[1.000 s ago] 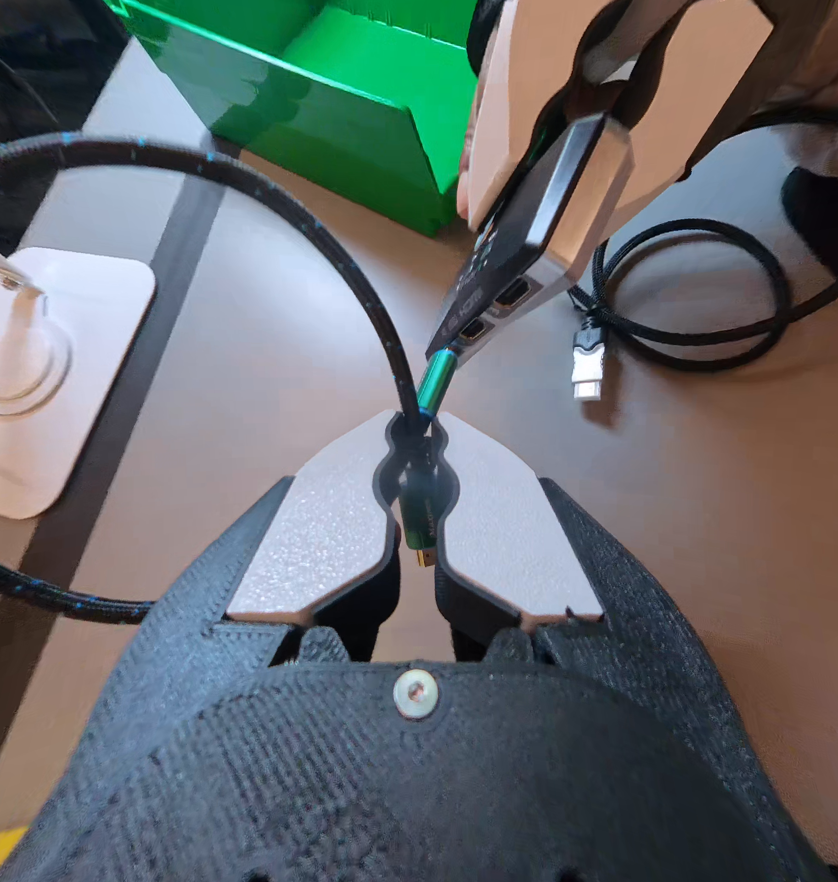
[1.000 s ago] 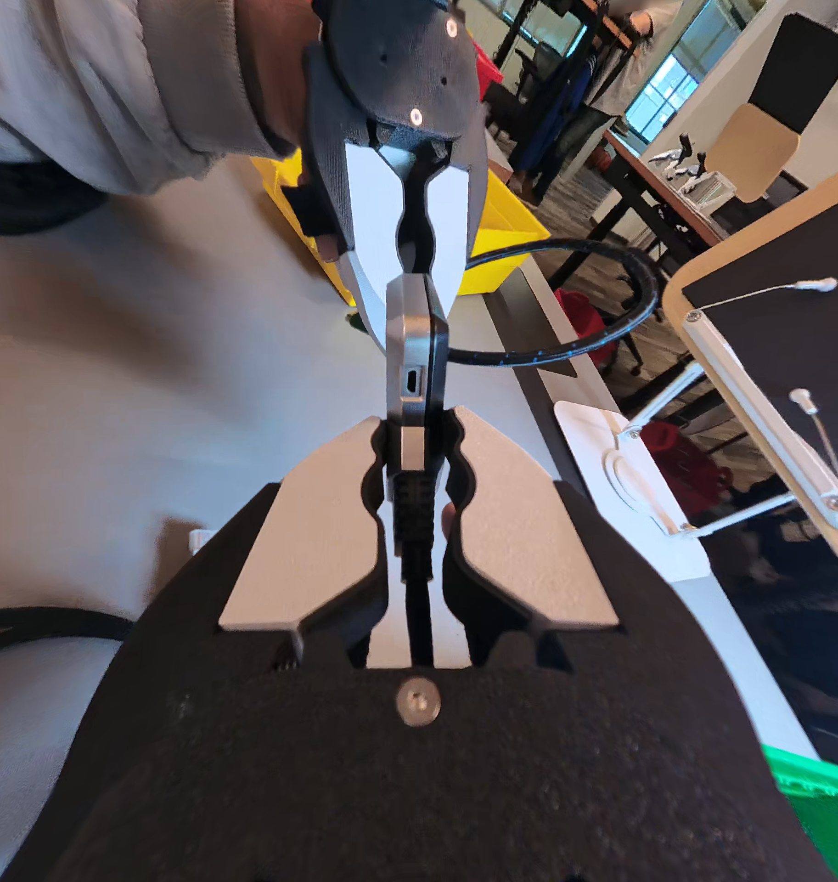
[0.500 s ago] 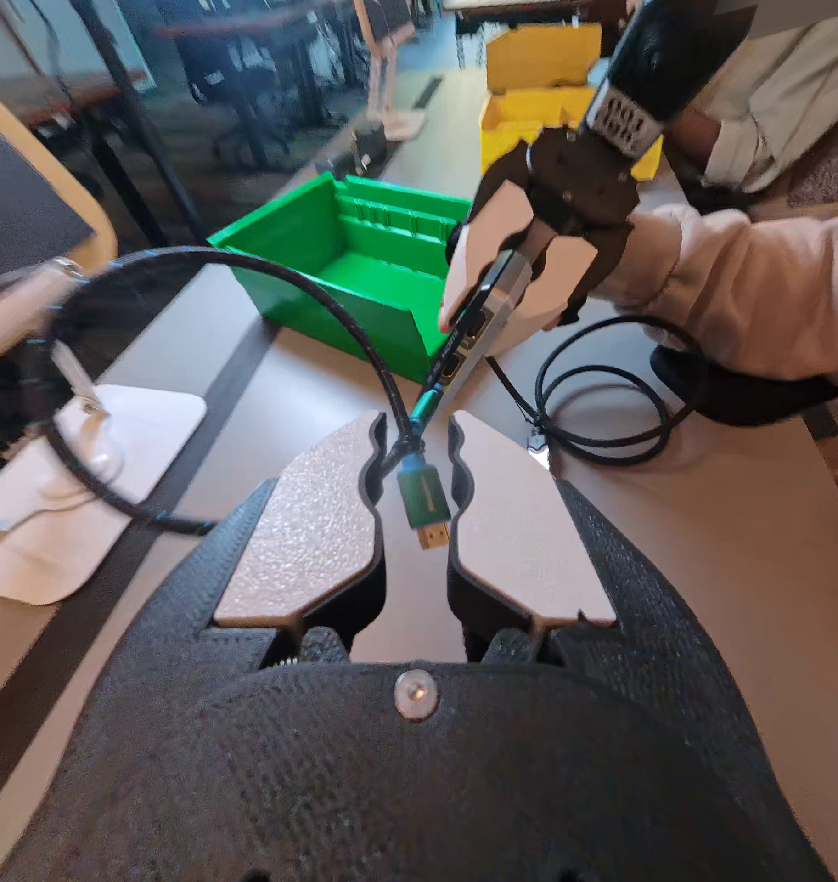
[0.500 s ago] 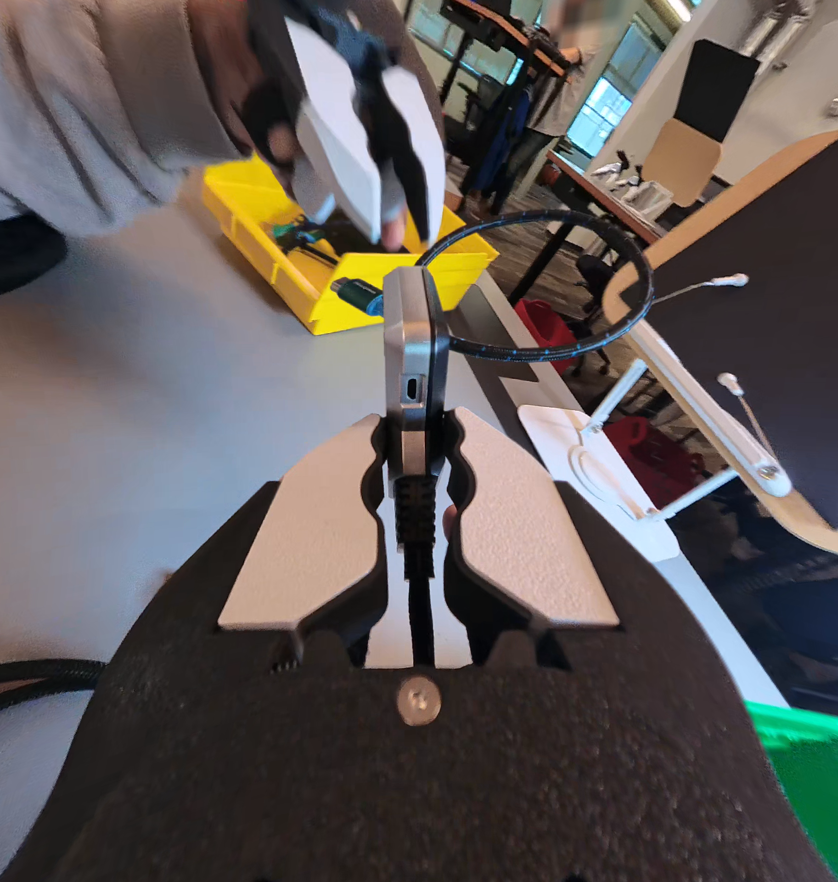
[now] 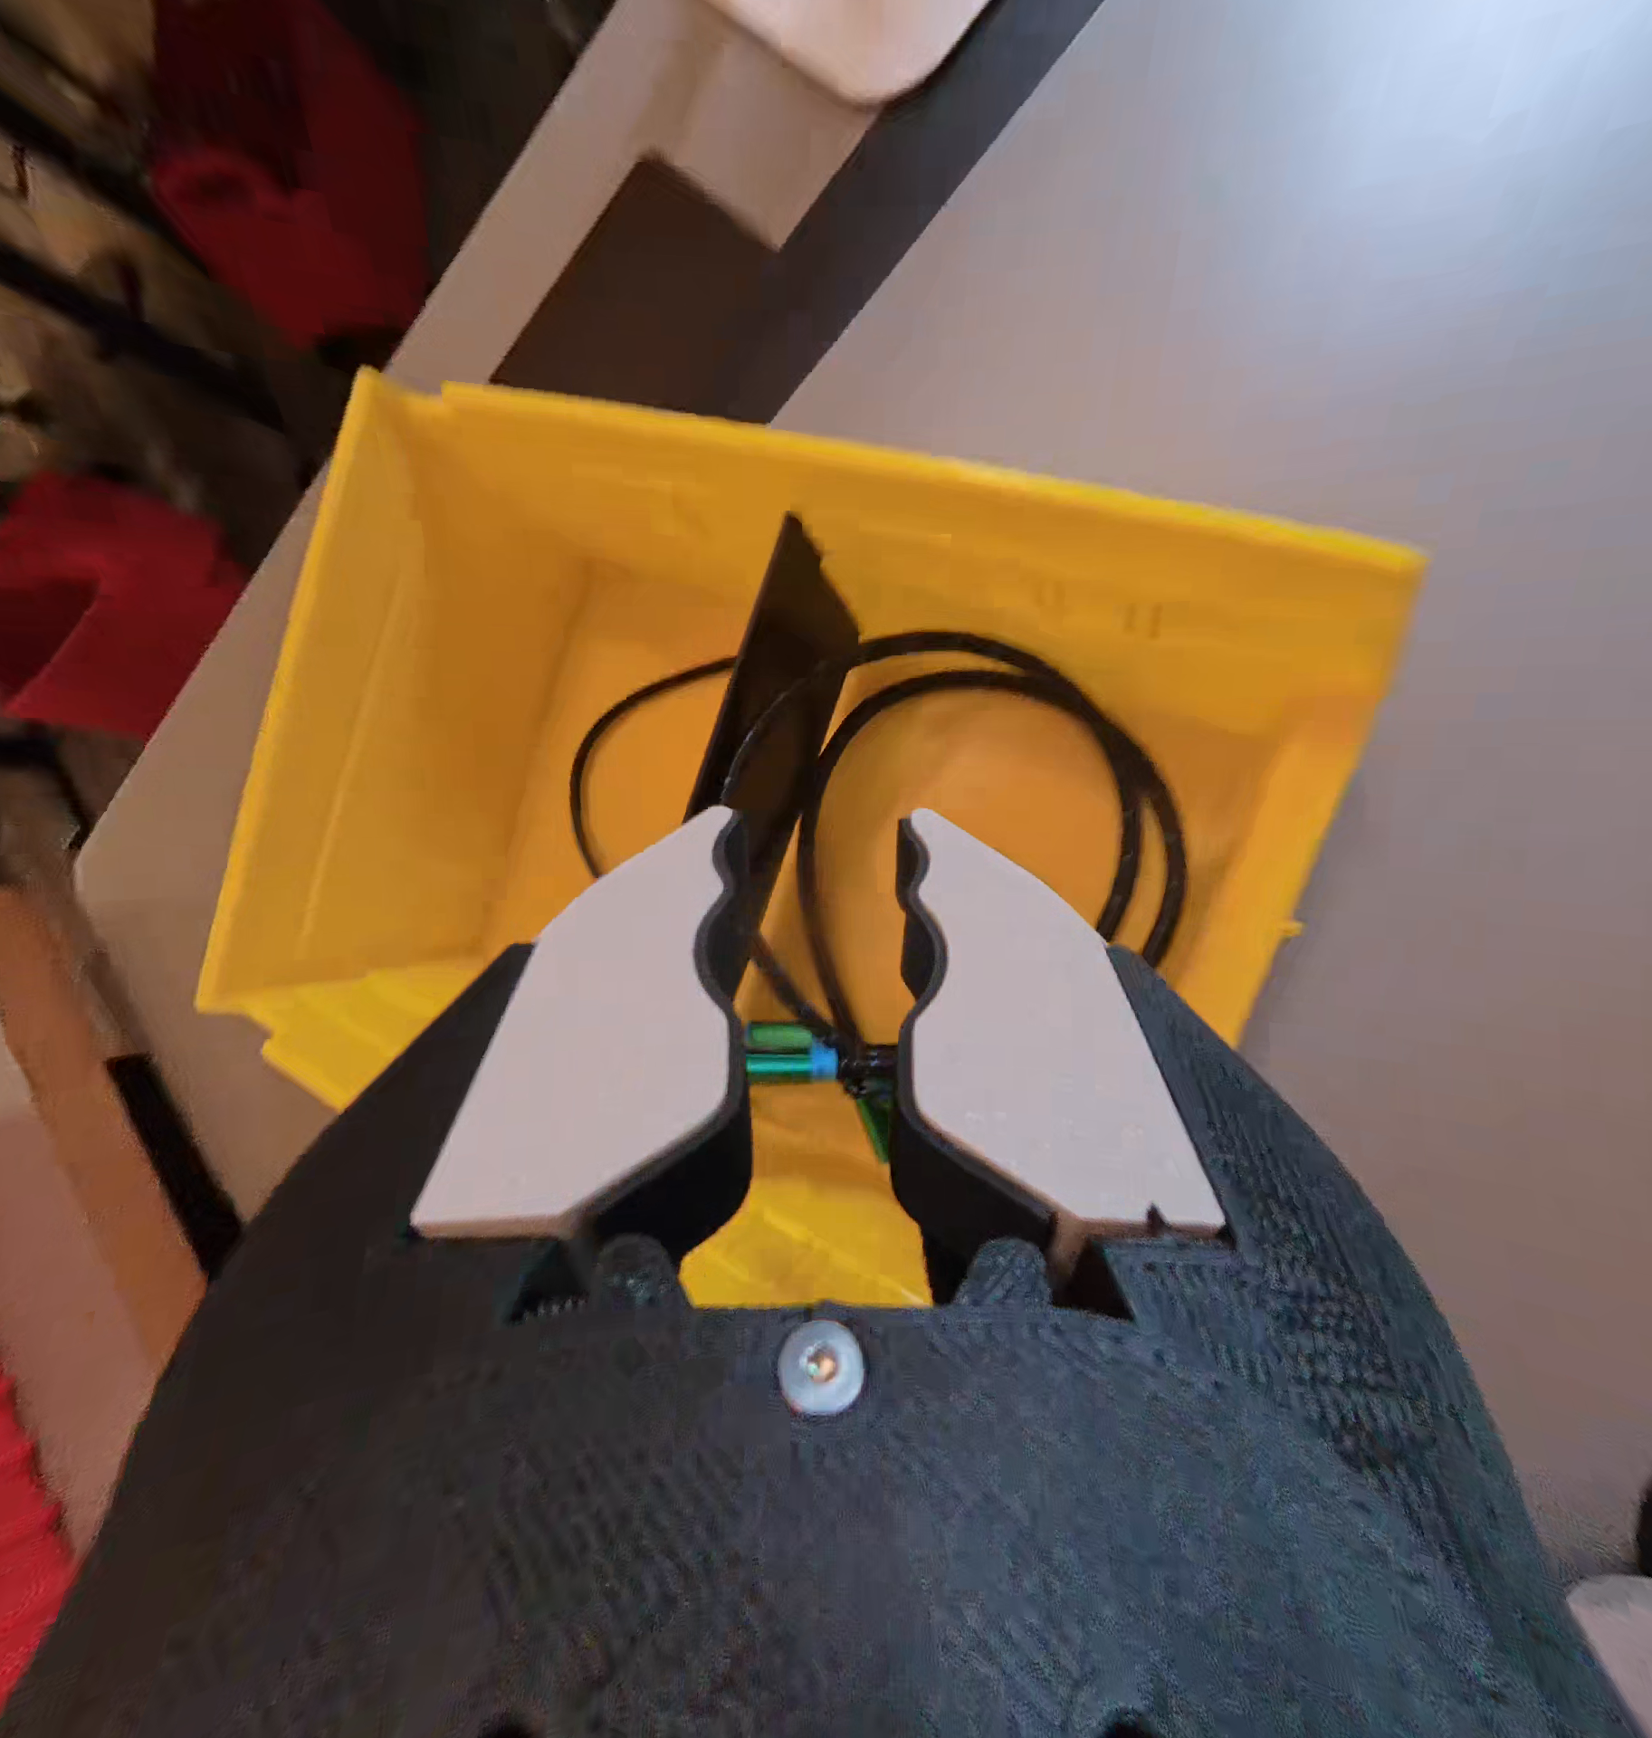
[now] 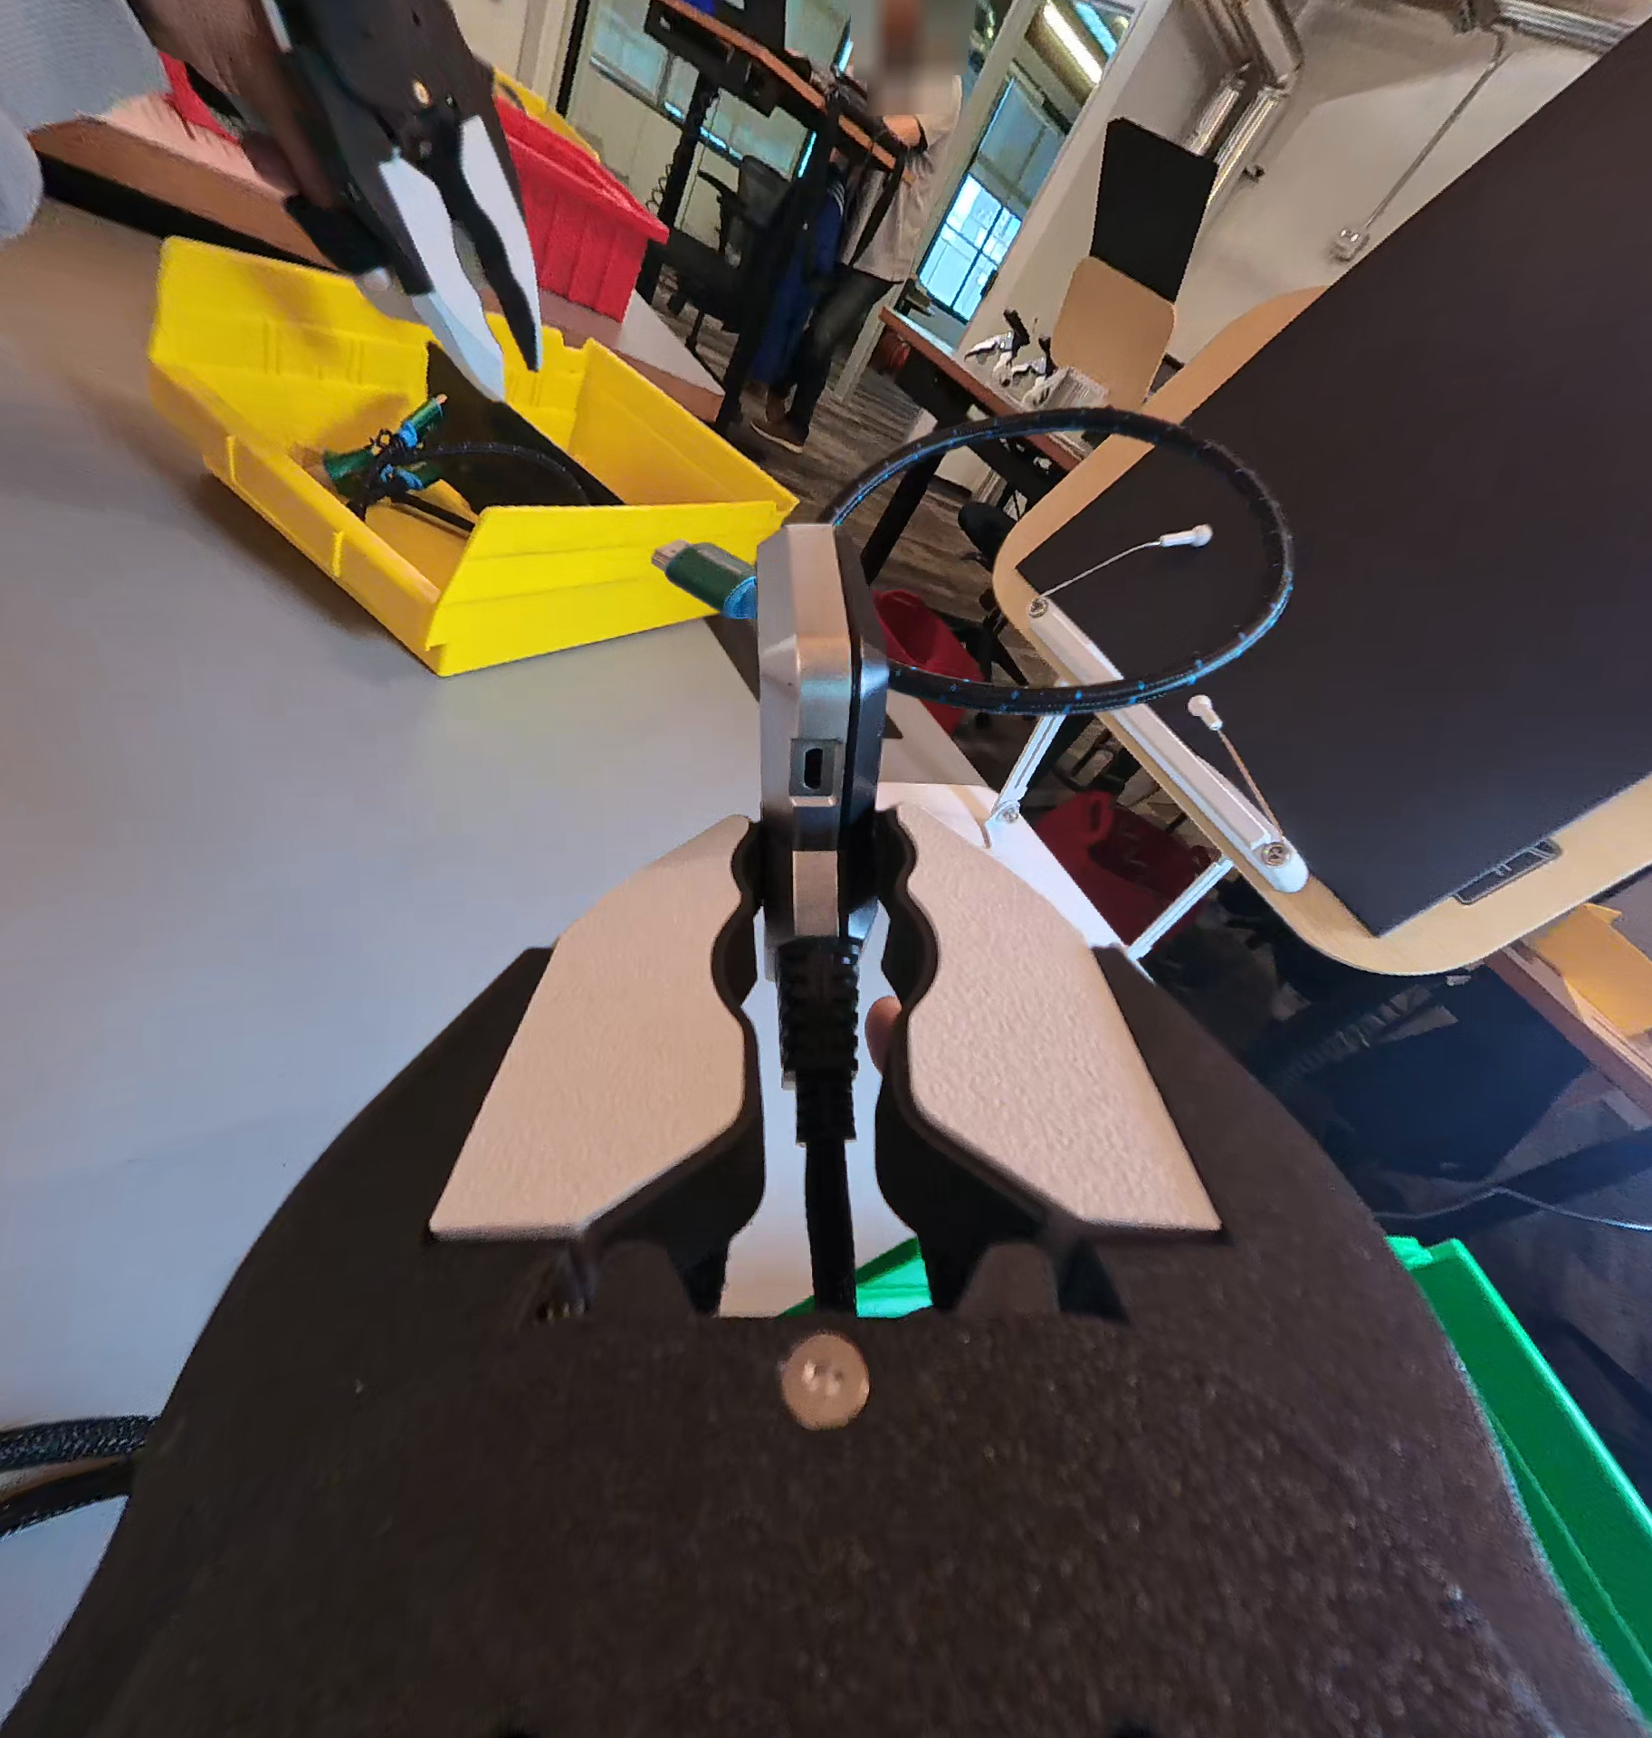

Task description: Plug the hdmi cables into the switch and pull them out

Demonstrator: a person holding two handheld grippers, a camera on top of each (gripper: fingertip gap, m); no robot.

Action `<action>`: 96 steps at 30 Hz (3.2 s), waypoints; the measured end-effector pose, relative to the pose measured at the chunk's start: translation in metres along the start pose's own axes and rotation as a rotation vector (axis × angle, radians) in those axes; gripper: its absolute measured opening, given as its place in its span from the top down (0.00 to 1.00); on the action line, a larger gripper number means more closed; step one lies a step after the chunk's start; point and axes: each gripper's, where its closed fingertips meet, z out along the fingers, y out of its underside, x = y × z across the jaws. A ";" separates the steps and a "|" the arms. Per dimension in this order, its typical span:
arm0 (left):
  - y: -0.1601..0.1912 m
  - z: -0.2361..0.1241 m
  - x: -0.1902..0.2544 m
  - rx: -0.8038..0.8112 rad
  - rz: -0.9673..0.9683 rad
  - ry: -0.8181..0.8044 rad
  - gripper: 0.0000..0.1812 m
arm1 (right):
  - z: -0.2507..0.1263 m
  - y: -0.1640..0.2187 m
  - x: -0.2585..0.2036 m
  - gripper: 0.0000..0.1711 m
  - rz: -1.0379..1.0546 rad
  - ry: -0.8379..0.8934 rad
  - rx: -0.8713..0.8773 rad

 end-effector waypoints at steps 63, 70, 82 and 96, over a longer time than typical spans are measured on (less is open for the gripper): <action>-0.070 0.070 0.274 0.017 0.733 0.593 0.88 | -0.026 -0.005 0.042 0.87 0.045 0.105 0.016; -0.092 0.083 0.264 -0.038 0.393 0.459 0.88 | -0.028 -0.002 0.044 0.87 0.051 0.114 0.004; -0.098 0.087 0.278 0.148 0.523 0.586 0.89 | -0.024 -0.002 0.035 0.87 0.050 0.075 0.013; -0.145 0.021 0.141 0.357 0.212 0.167 0.91 | -0.010 0.009 0.015 0.87 -0.100 0.036 -0.065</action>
